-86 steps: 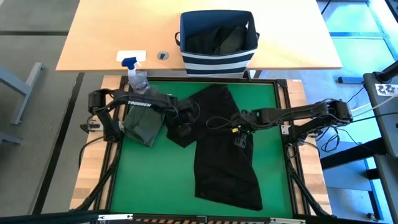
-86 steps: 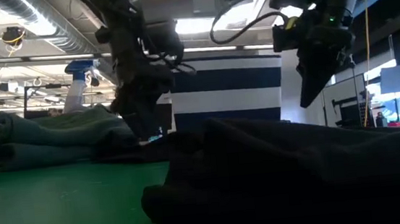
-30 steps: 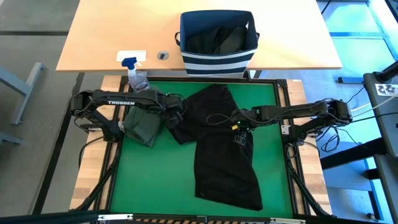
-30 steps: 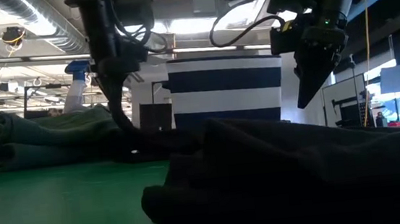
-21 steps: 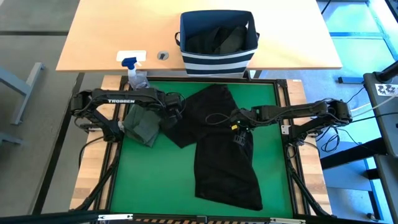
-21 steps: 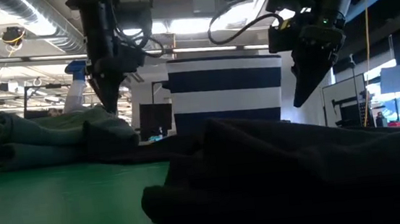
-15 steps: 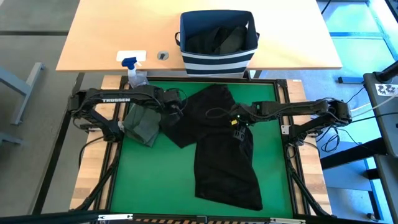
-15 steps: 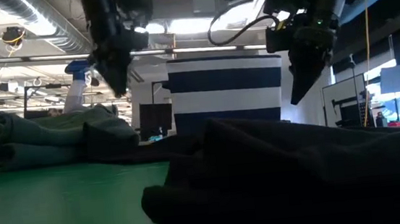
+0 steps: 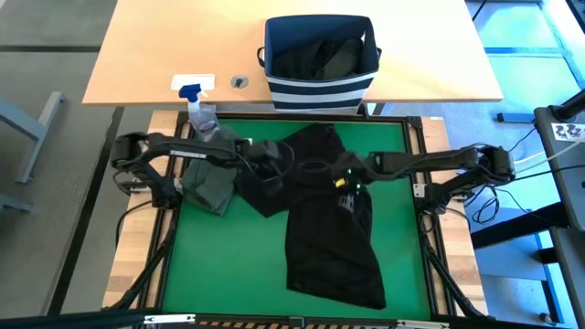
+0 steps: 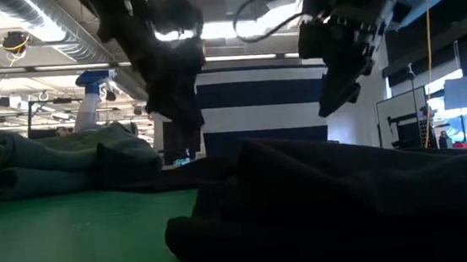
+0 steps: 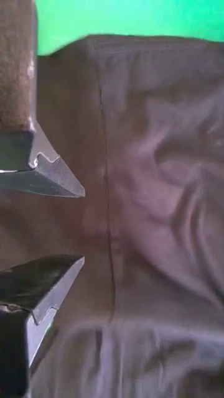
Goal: Fold Laundry from Bin
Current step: Fold the black shirt
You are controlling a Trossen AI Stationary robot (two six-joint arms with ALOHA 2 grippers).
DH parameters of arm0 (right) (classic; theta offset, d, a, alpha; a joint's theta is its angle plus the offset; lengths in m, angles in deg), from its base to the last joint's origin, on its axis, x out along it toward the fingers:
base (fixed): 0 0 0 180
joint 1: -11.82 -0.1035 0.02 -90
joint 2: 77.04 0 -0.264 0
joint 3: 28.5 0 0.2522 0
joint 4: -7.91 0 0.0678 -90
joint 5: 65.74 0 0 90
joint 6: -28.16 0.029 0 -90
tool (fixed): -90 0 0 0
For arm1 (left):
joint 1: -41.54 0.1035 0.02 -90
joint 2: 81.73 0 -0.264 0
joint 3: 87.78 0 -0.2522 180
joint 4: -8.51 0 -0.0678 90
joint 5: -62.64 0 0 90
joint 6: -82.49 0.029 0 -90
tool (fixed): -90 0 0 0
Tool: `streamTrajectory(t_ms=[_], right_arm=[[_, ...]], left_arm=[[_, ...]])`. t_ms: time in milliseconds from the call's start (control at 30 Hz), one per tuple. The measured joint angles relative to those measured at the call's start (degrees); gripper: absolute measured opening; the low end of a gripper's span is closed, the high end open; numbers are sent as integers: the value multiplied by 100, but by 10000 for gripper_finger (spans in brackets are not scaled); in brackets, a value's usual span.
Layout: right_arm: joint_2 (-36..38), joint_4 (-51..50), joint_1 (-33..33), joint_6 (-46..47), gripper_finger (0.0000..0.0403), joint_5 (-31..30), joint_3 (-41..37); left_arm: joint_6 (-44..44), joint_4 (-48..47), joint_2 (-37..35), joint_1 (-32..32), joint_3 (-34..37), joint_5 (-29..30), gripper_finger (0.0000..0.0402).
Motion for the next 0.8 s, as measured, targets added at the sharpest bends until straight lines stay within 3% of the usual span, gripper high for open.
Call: streamTrajectory(t_ms=[200, 367, 633, 800], right_arm=[[-3, 377, -1091, 1052, 130, -358, -4], [-361, 1464, -2167, 1752, 130, -975, -4], [-1815, 3954, -3099, 2240, 130, -1957, 4], [-2882, 4320, -3190, 2306, 130, -2198, 415]], left_arm=[[558, 377, 666, 74, 315, -26, 156], [1145, 416, 1022, 99, 396, 7, 156], [1319, 513, 1103, 99, 384, 22, 156], [1318, 546, 1111, 99, 389, 44, 156]])
